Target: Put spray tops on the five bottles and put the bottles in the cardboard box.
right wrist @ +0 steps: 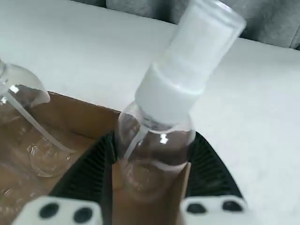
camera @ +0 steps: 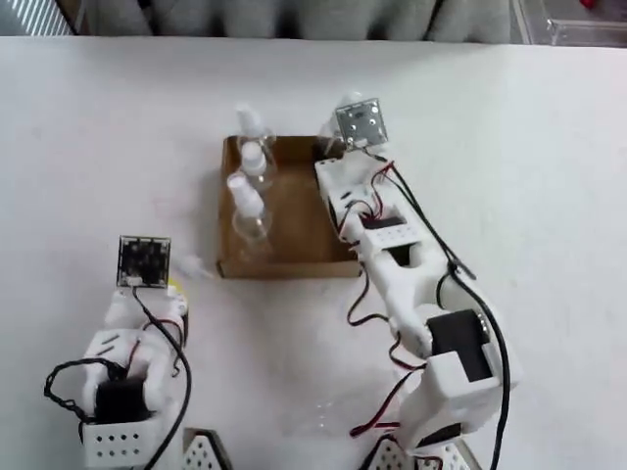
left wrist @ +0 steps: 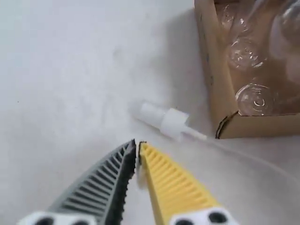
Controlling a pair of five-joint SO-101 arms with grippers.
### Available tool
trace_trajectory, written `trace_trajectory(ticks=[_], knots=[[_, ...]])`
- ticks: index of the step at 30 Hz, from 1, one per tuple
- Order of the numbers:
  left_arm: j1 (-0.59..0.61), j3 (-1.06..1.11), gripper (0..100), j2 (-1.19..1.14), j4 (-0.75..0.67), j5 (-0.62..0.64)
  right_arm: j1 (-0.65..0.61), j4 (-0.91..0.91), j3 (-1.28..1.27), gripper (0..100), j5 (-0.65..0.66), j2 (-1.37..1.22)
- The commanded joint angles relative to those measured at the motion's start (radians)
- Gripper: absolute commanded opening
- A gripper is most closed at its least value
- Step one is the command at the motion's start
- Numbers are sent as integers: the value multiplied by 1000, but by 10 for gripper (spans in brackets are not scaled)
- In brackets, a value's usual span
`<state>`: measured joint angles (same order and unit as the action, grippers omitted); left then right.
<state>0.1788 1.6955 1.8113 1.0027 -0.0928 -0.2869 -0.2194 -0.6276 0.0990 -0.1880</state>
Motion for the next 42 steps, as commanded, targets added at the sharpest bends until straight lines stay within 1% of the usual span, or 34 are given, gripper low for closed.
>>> trace_trajectory(ticks=[1, 19, 22, 28, 37, 42], knots=[[10, -2, 23, 12, 3, -14, 7, -16, 46, 15, 20, -24], [10, -2, 23, 12, 3, -15, 5, -35, 46, 23, 21, -36], [10, -2, 23, 12, 3, -15, 7, -65, 44, 77, 21, -36], [10, -2, 23, 12, 3, -15, 5, -65, 44, 186, 21, -42], [10, -2, 23, 12, 3, -15, -27, -65, 41, 270, 23, -42], [10, -2, 23, 12, 3, -15, -35, -65, 40, 278, 23, -45]])
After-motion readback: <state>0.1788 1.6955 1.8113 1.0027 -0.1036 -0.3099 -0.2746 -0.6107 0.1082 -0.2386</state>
